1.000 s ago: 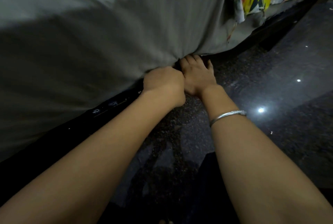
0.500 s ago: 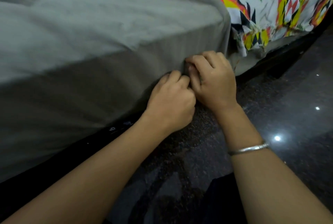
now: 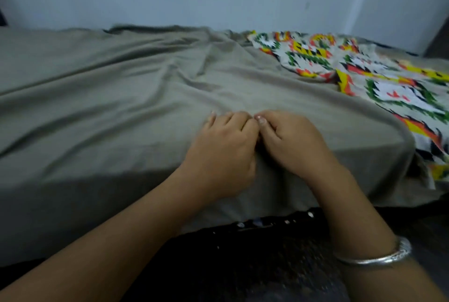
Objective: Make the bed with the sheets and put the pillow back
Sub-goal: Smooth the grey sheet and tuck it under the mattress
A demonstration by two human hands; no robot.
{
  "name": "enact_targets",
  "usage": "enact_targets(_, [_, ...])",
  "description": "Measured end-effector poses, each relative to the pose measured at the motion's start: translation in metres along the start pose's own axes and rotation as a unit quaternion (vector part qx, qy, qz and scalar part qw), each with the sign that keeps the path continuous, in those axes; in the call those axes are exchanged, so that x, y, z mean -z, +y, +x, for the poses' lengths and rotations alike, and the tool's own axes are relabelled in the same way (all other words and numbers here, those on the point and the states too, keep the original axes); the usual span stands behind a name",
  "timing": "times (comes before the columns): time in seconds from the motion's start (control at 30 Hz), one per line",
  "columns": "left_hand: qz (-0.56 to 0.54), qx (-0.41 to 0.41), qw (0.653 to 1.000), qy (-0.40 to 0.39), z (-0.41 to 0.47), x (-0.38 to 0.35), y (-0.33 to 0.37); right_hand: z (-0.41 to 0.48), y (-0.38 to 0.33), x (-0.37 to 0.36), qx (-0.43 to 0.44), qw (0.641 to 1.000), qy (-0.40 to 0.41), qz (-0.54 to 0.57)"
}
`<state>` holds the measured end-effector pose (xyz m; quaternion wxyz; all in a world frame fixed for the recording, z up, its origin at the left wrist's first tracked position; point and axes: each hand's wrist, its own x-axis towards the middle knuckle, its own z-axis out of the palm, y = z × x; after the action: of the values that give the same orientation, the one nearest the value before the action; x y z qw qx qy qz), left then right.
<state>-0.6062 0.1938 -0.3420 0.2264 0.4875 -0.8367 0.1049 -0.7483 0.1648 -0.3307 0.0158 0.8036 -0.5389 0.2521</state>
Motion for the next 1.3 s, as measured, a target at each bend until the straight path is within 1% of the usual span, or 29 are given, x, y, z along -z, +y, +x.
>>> enact_targets(0.07, [0.030, 0.068, 0.995, -0.073, 0.000, 0.016, -0.027, 0.022, -0.015, -0.007, 0.035, 0.996, -0.076, -0.042])
enact_targets(0.13, [0.038, 0.138, 0.978, -0.154, 0.000, 0.029, -0.060, 0.043, -0.030, -0.017, 0.059, 0.986, -0.141, -0.064])
enact_targets(0.2, [0.040, 0.172, 0.956, -0.233, 0.000, 0.040, -0.091, 0.064, -0.044, -0.025, 0.071, 0.974, -0.202, -0.075])
enact_targets(0.23, [0.040, 0.184, 0.948, -0.256, -0.001, 0.045, -0.103, 0.072, -0.053, -0.028, 0.078, 0.966, -0.232, -0.085])
enact_targets(0.3, [0.049, 0.206, 0.936, -0.282, -0.007, 0.057, -0.126, 0.086, -0.073, -0.034, 0.093, 0.950, -0.280, -0.104])
enact_targets(0.37, [0.067, 0.232, 0.926, -0.291, -0.017, 0.071, -0.147, 0.097, -0.100, -0.039, 0.119, 0.937, -0.310, -0.110])
enact_targets(0.43, [0.083, 0.274, 0.915, -0.284, -0.034, 0.084, -0.168, 0.105, -0.129, -0.047, 0.146, 0.934, -0.311, -0.103])
enact_targets(0.53, [0.052, 0.336, 0.895, -0.288, -0.064, 0.090, -0.189, 0.120, -0.168, -0.069, 0.186, 0.930, -0.308, -0.072])
enact_targets(0.6, [0.055, 0.330, 0.899, -0.282, -0.072, 0.087, -0.192, 0.122, -0.179, -0.084, 0.190, 0.931, -0.307, -0.062])
enact_targets(0.67, [0.046, 0.324, 0.904, -0.275, -0.070, 0.084, -0.186, 0.122, -0.175, -0.088, 0.184, 0.932, -0.307, -0.058])
enact_targets(0.8, [-0.013, 0.289, 0.926, -0.244, -0.059, 0.076, -0.152, 0.111, -0.145, -0.076, 0.166, 0.936, -0.306, -0.054])
enact_targets(0.87, [-0.015, 0.279, 0.924, -0.261, -0.055, 0.078, -0.141, 0.105, -0.128, -0.065, 0.143, 0.942, -0.299, -0.058])
enact_targets(0.9, [-0.014, 0.289, 0.919, -0.268, -0.056, 0.082, -0.142, 0.104, -0.122, -0.058, 0.120, 0.942, -0.308, -0.066])
enact_targets(0.97, [-0.001, 0.332, 0.912, -0.243, -0.062, 0.093, -0.146, 0.102, -0.119, -0.048, 0.078, 0.943, -0.313, -0.080])
enact_targets(1.0, [0.009, 0.351, 0.905, -0.239, -0.067, 0.096, -0.147, 0.100, -0.121, -0.045, 0.075, 0.944, -0.310, -0.078])
enact_targets(1.03, [0.016, 0.359, 0.900, -0.249, -0.071, 0.096, -0.144, 0.095, -0.126, -0.043, 0.094, 0.944, -0.308, -0.071])
enact_targets(1.1, [0.020, 0.345, 0.900, -0.265, -0.075, 0.091, -0.130, 0.080, -0.132, -0.045, 0.153, 0.945, -0.285, -0.053])
enact_targets(1.13, [0.011, 0.340, 0.901, -0.270, -0.072, 0.088, -0.122, 0.073, -0.130, -0.045, 0.168, 0.948, -0.268, -0.038])
enact_targets(1.2, [-0.019, 0.309, 0.906, -0.290, -0.060, 0.081, -0.103, 0.066, -0.113, -0.040, 0.171, 0.949, -0.262, -0.020])
enact_targets(1.3, [-0.053, 0.224, 0.911, -0.342, -0.044, 0.080, -0.074, 0.056, -0.077, -0.028, 0.163, 0.951, -0.257, -0.047])
